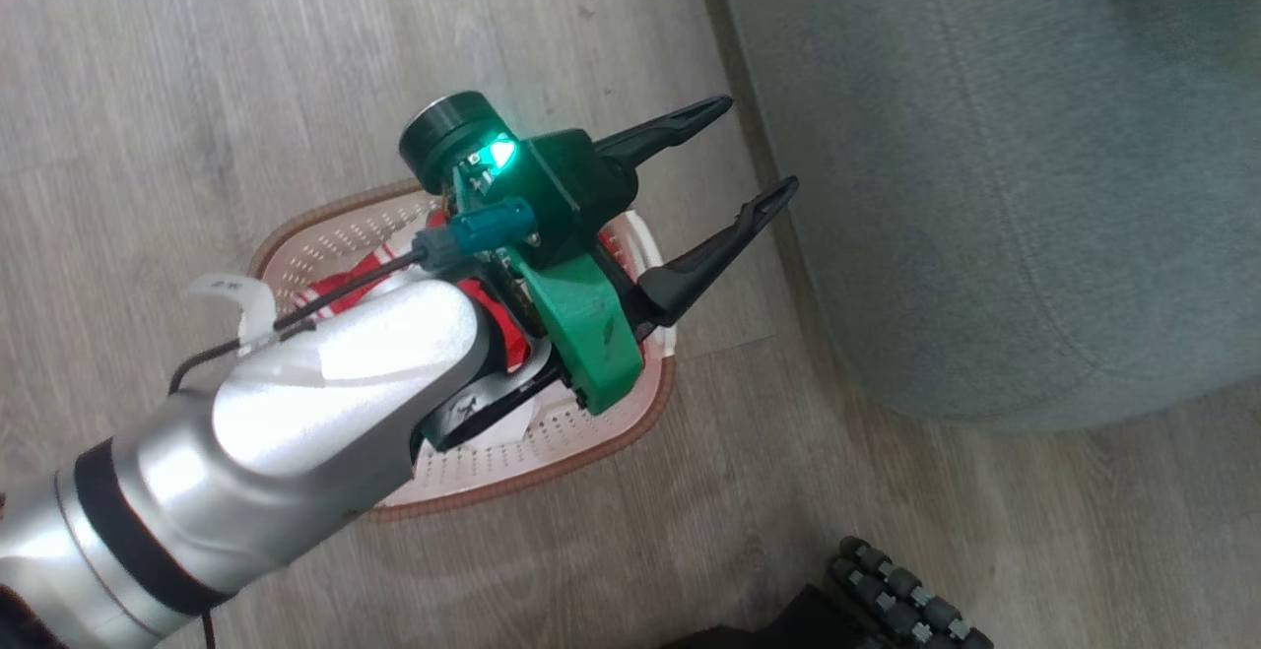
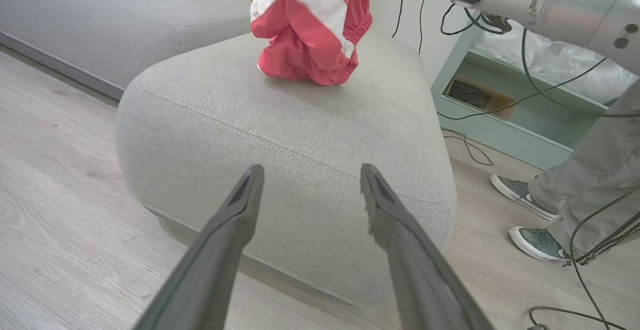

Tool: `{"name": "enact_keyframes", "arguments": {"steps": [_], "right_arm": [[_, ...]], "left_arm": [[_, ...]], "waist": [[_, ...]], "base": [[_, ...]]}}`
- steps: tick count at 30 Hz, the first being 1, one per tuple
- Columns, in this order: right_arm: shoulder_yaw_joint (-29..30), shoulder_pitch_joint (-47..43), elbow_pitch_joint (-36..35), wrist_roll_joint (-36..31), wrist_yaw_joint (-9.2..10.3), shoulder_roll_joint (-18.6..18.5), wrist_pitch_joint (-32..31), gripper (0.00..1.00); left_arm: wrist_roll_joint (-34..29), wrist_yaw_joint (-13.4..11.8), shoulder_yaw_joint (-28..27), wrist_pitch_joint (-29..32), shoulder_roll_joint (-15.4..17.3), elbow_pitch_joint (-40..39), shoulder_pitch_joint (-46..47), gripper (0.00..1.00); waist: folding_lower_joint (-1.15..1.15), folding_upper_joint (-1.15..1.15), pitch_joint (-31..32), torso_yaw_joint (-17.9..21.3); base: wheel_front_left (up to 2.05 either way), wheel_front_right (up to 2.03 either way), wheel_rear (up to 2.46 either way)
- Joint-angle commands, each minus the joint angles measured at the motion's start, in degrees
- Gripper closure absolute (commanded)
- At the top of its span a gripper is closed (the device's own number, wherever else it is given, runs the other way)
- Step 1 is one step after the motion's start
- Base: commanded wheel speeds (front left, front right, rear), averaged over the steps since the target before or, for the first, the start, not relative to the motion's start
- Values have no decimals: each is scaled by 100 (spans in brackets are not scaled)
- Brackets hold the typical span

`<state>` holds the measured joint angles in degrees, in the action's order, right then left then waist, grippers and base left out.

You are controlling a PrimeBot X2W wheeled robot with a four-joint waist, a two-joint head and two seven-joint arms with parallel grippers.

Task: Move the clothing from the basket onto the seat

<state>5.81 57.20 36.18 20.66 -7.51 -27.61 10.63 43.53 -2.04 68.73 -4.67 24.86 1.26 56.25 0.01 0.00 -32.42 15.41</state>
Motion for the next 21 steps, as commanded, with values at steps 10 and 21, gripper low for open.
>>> {"name": "enact_keyframes", "arguments": {"steps": [10,21], "right_arm": [[-296,142,1014,-402,2,-103,-883,100],[-579,176,1463,-502,2,-73,-1546,0]], "left_arm": [[-82,13,-187,-70,71,-215,229,0],[-9,10,-189,-192,25,-95,156,0]], "waist": [[-1,0,-118,-190],[-1,0,101,-177]], "base": [[0,0,0],[0,0,0]]}}
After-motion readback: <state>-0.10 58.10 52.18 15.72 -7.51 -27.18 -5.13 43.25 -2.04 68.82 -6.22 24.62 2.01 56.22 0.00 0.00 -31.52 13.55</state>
